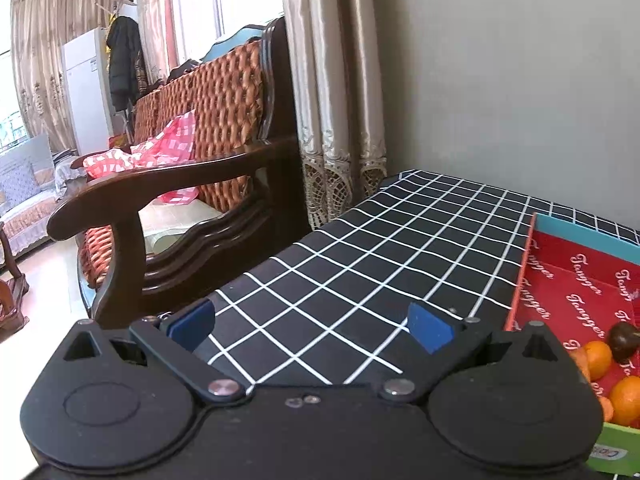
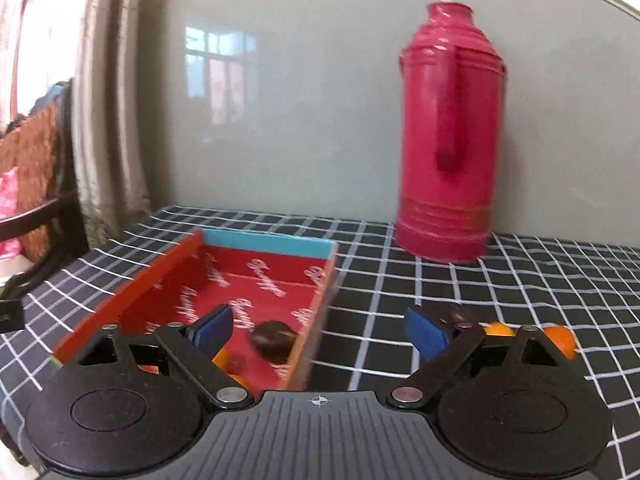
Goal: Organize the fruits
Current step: 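Carry the mangosteen over the box and open the right tool, then reach the left tool to a small orange and close on it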
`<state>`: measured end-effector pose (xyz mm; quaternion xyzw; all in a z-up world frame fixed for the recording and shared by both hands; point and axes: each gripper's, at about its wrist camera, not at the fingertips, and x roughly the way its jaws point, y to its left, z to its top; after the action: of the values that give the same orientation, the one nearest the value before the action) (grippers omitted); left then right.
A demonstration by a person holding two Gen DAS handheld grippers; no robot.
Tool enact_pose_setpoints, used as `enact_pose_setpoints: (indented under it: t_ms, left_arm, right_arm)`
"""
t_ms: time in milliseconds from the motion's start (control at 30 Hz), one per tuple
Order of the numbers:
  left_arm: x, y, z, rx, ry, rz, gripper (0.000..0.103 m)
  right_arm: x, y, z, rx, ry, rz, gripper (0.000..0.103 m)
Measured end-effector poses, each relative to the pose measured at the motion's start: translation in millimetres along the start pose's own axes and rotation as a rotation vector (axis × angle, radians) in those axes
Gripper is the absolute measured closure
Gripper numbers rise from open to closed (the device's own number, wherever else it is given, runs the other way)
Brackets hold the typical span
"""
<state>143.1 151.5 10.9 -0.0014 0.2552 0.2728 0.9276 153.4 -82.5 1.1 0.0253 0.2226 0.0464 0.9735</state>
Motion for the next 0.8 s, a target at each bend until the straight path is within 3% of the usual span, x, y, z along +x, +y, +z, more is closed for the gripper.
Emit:
enact_pose_setpoints:
  t_ms: [233, 800]
  left_arm:
    - [-9.2, -19.6, -1.9, 0.024, -0.011, -0.039, 0.006]
    - [-67.7, -106.0, -23.1, 0.162, -0.122, -0.235, 0.006]
  right_arm:
    - [-10.1, -24.5, -0.4, 0.015, -0.008, -0.096, 0.001]
    - [-59.4, -107.7, -17.8, 0.035, -0.041, -0.389, 0.000]
